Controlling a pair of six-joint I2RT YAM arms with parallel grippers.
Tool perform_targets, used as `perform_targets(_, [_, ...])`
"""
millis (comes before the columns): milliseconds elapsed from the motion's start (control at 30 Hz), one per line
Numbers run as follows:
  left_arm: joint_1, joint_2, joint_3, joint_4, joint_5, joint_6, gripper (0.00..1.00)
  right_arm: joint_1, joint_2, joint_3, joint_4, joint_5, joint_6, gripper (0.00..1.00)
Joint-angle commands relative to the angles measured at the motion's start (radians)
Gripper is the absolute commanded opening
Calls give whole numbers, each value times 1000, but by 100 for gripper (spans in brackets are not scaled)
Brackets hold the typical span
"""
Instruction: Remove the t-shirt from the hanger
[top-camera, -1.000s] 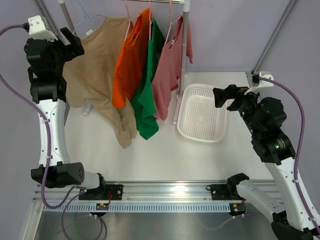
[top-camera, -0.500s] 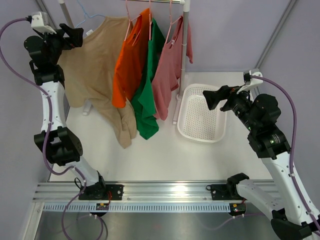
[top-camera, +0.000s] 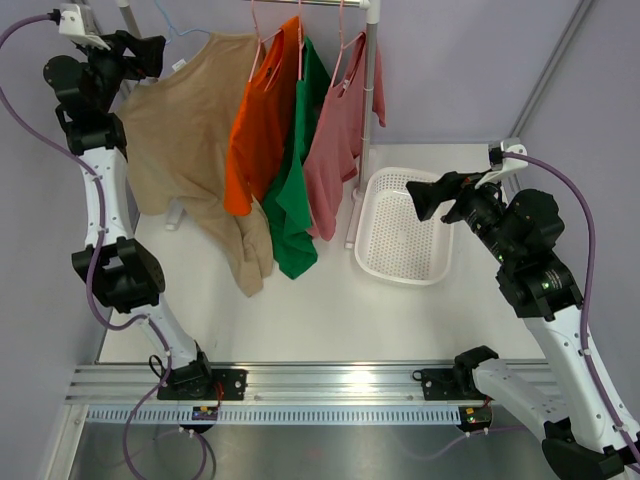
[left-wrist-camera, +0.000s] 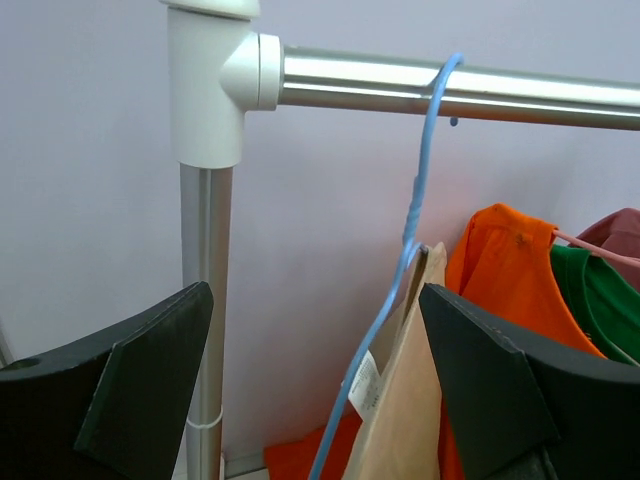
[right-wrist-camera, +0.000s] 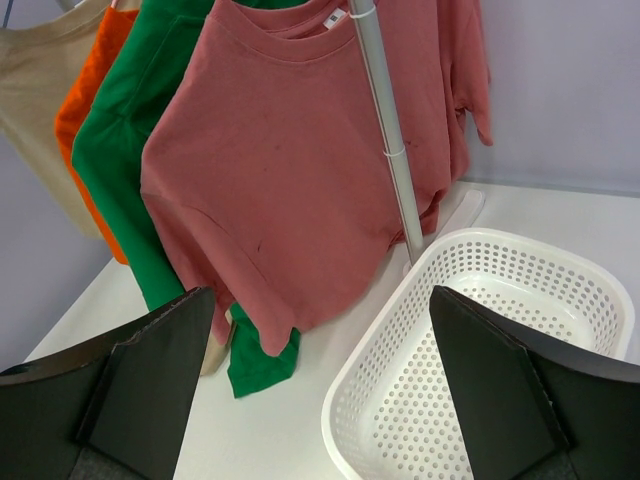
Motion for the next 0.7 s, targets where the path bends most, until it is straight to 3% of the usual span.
perform_targets(0, [4,33,67,11,53,-7,89,4,0,38,15,-21,-19,100])
perform_targets(267, [8,98,174,-16,139,61,95,6,17,95,-9,-52,-16,100])
perform_targets(367, [8,105,181,-16,152,59,84,6,17,109,-17,-57,-19,99])
perform_targets(667, [10,120,162,-18,163,30,69,7,2,103,-29,-38,-32,99])
